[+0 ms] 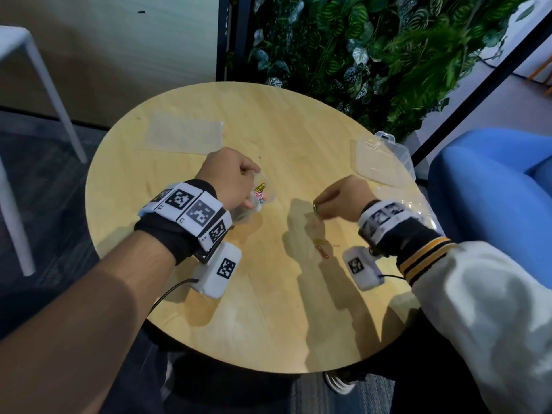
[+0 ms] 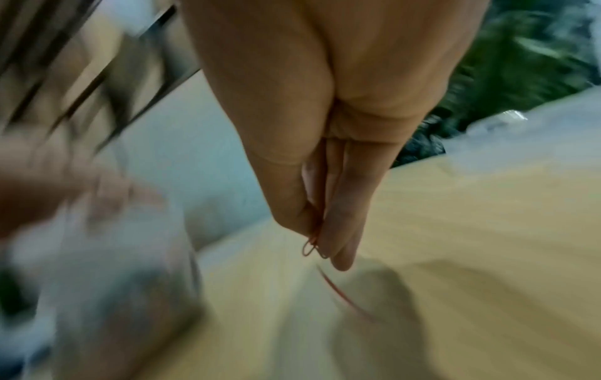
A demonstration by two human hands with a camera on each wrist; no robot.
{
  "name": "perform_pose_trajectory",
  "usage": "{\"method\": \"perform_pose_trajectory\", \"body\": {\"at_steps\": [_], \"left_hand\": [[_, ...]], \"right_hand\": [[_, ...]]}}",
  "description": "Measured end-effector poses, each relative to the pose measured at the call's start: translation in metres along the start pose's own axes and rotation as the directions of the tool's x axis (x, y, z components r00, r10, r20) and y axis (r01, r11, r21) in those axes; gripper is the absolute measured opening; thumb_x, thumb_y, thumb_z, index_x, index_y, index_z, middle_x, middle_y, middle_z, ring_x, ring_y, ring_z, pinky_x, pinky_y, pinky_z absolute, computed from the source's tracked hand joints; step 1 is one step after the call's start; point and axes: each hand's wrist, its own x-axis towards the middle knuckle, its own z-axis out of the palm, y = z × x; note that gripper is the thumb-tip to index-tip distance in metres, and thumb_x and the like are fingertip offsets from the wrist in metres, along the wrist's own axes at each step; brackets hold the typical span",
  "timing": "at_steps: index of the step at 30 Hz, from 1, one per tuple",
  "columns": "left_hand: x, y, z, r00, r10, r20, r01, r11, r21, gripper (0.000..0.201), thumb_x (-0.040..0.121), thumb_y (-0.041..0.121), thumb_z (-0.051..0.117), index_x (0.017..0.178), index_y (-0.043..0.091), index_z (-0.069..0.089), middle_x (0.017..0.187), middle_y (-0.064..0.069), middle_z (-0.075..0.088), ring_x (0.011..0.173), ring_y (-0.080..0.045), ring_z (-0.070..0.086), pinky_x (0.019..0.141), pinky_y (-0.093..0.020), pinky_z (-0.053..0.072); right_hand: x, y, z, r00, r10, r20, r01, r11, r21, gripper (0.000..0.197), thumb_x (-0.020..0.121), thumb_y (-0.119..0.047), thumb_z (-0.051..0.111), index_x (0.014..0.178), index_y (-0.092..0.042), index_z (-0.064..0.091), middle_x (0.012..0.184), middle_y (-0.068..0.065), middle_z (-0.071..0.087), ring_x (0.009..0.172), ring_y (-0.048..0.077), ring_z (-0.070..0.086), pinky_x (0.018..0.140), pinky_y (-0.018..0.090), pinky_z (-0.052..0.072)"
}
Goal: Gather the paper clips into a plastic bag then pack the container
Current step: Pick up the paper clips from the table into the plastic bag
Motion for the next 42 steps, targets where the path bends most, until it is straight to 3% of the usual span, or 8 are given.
{"method": "perform_pose_trajectory", "body": {"at_steps": [2,5,9,11,13,16,21,42], "left_hand": [[0.001,0.001,0.001,1.000,-0.008,0.011,0.008,1.000,-0.007,0.026,0.098,0.008,0.048,0.108,0.012,0.072,0.078,0.000,0.068,0.059,-0.020,0.073,0.055,-0.014,0.054],[0.003,0.003,0.000,1.000,-0.017,0.013,0.018,0.999,-0.029,0.026,0.098,0.008,0.048,0.107,0.011,0.072,0.076,0.001,0.065,0.058,-0.020,0.073,0.055,-0.018,0.056],[0.002,0.004,0.000,1.000,-0.019,0.017,0.020,0.999,-0.042,0.023,0.099,0.010,0.051,0.107,0.009,0.073,0.076,-0.005,0.071,0.060,-0.022,0.074,0.067,-0.031,0.062],[0.000,0.004,-0.001,1.000,-0.031,0.002,0.031,0.999,-0.043,0.021,0.099,0.011,0.052,0.108,0.010,0.072,0.072,-0.001,0.069,0.060,-0.021,0.073,0.067,-0.030,0.061],[0.000,0.004,-0.003,0.999,-0.038,-0.015,0.038,0.999,-0.040,0.021,0.099,0.012,0.053,0.109,0.012,0.072,0.075,-0.002,0.069,0.060,-0.020,0.073,0.066,-0.029,0.061],[0.001,0.003,-0.005,0.999,-0.039,-0.021,0.037,0.997,-0.062,0.021,0.099,0.009,0.053,0.106,0.009,0.073,0.092,-0.012,0.071,0.065,-0.026,0.074,0.068,-0.037,0.063],[0.001,0.003,-0.003,1.000,-0.027,-0.015,0.026,0.998,-0.049,0.025,0.098,0.008,0.049,0.107,0.009,0.073,0.088,-0.005,0.068,0.066,-0.027,0.074,0.072,-0.036,0.062],[0.000,0.002,-0.005,0.999,-0.045,-0.017,0.044,0.997,-0.056,0.024,0.099,0.007,0.049,0.108,0.011,0.072,0.091,-0.010,0.069,0.064,-0.022,0.074,0.063,-0.028,0.062]], "right_hand": [[-0.004,-0.017,-0.010,0.999,0.007,0.038,-0.026,0.842,0.538,0.010,0.080,-0.005,0.076,0.085,0.001,0.071,0.086,0.016,0.073,0.069,0.016,0.073,0.069,0.027,0.061],[-0.007,-0.050,-0.008,0.990,-0.120,0.080,0.019,0.659,0.752,0.016,0.081,0.004,0.072,0.093,0.014,0.068,0.086,0.024,0.070,0.067,0.024,0.072,0.070,0.028,0.061],[-0.010,-0.083,0.010,0.975,-0.215,0.061,0.140,0.802,0.581,0.008,0.079,0.001,0.075,0.086,0.003,0.074,0.081,0.018,0.074,0.071,0.022,0.074,0.073,0.029,0.061],[-0.011,-0.090,0.015,0.952,-0.306,0.033,0.287,0.921,0.265,0.013,0.081,-0.012,0.075,0.093,-0.008,0.078,0.081,0.006,0.076,0.072,0.012,0.073,0.072,0.023,0.058],[-0.014,-0.093,0.012,0.904,-0.427,0.004,0.427,0.904,-0.010,0.022,0.085,-0.021,0.071,0.106,-0.017,0.076,0.091,-0.003,0.076,0.081,0.007,0.070,0.077,0.020,0.054],[-0.020,-0.077,-0.007,0.861,-0.502,-0.085,0.502,0.865,-0.011,0.024,0.084,-0.014,0.070,0.107,-0.020,0.075,0.094,-0.005,0.075,0.086,0.004,0.070,0.084,0.017,0.054],[-0.025,0.000,-0.012,0.970,-0.102,0.222,0.199,0.858,-0.473,0.052,0.068,-0.042,0.085,0.113,-0.021,0.069,0.098,-0.005,0.071,0.083,0.012,0.066,0.085,0.028,0.054],[-0.021,0.024,0.042,0.941,-0.322,0.102,0.329,0.800,-0.502,0.011,0.081,-0.017,0.058,0.083,-0.011,0.066,0.069,0.004,0.063,0.064,0.026,0.058,0.058,0.031,0.051]]}}
